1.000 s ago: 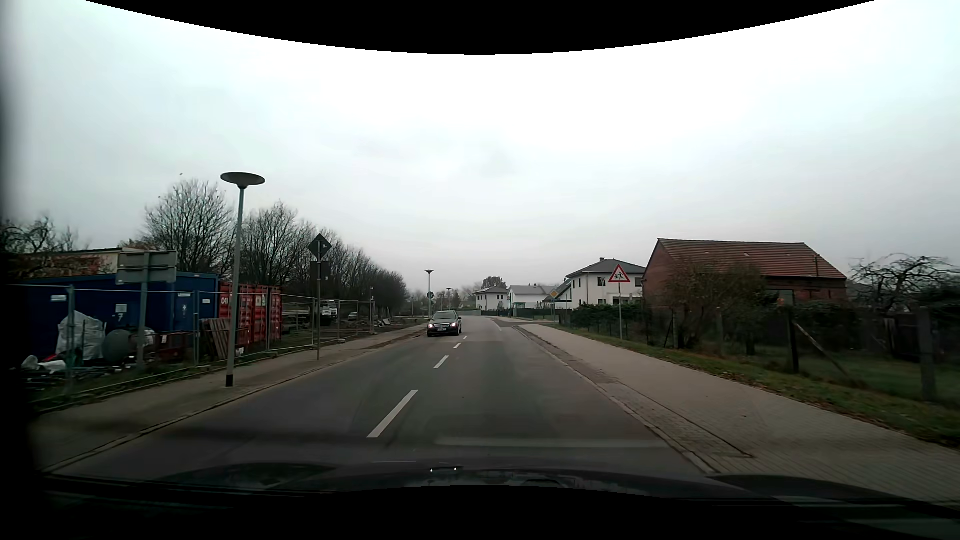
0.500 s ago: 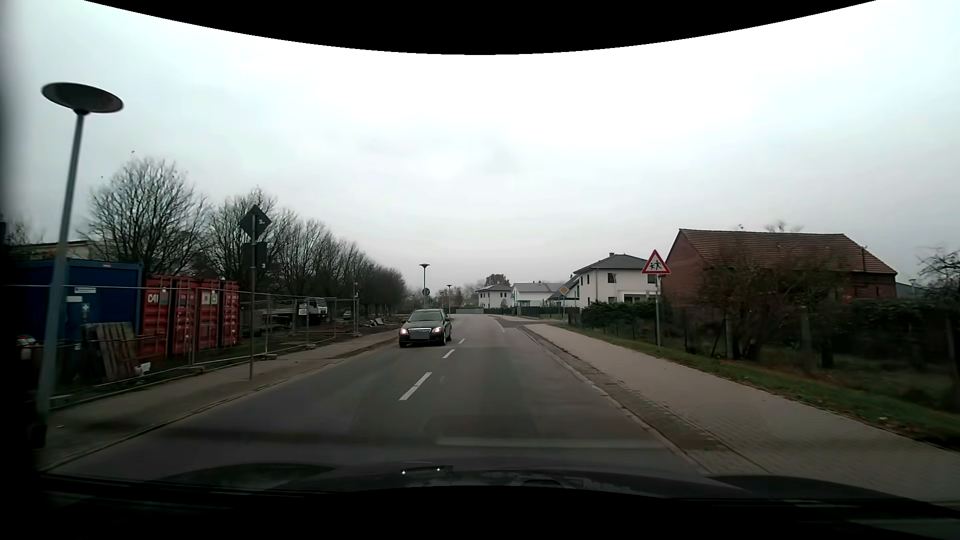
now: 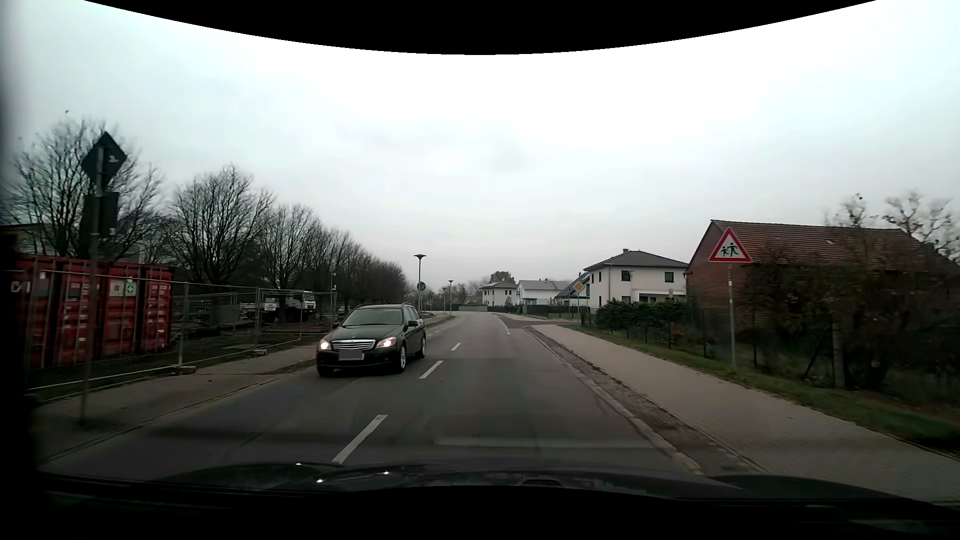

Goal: Follow the waypoints while adhering to traffic rules and regulations

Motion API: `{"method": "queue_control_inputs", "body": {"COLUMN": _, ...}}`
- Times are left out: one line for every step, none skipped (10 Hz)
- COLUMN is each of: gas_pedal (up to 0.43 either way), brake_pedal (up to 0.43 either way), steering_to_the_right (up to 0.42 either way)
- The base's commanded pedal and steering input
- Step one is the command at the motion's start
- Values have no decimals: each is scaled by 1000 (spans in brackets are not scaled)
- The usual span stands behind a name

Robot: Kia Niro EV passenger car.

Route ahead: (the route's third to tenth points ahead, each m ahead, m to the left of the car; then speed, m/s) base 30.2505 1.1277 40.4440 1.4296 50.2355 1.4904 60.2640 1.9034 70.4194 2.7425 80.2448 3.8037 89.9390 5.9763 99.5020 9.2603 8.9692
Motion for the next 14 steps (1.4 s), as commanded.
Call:
{"method": "queue_control_inputs", "body": {"gas_pedal": 260, "brake_pedal": 0, "steering_to_the_right": -10}}
{"method": "queue_control_inputs", "body": {"gas_pedal": 240, "brake_pedal": 0, "steering_to_the_right": -11}}
{"method": "queue_control_inputs", "body": {"gas_pedal": 240, "brake_pedal": 0, "steering_to_the_right": -13}}
{"method": "queue_control_inputs", "body": {"gas_pedal": 240, "brake_pedal": 0, "steering_to_the_right": -14}}
{"method": "queue_control_inputs", "body": {"gas_pedal": 240, "brake_pedal": 0, "steering_to_the_right": -14}}
{"method": "queue_control_inputs", "body": {"gas_pedal": 240, "brake_pedal": 0, "steering_to_the_right": -14}}
{"method": "queue_control_inputs", "body": {"gas_pedal": 228, "brake_pedal": 0, "steering_to_the_right": -14}}
{"method": "queue_control_inputs", "body": {"gas_pedal": 228, "brake_pedal": 0, "steering_to_the_right": -13}}
{"method": "queue_control_inputs", "body": {"gas_pedal": 228, "brake_pedal": 0, "steering_to_the_right": -12}}
{"method": "queue_control_inputs", "body": {"gas_pedal": 220, "brake_pedal": 0, "steering_to_the_right": -11}}
{"method": "queue_control_inputs", "body": {"gas_pedal": 220, "brake_pedal": 0, "steering_to_the_right": -8}}
{"method": "queue_control_inputs", "body": {"gas_pedal": 220, "brake_pedal": 0, "steering_to_the_right": -5}}
{"method": "queue_control_inputs", "body": {"gas_pedal": 209, "brake_pedal": 0, "steering_to_the_right": -3}}
{"method": "queue_control_inputs", "body": {"gas_pedal": 197, "brake_pedal": 0, "steering_to_the_right": -3}}
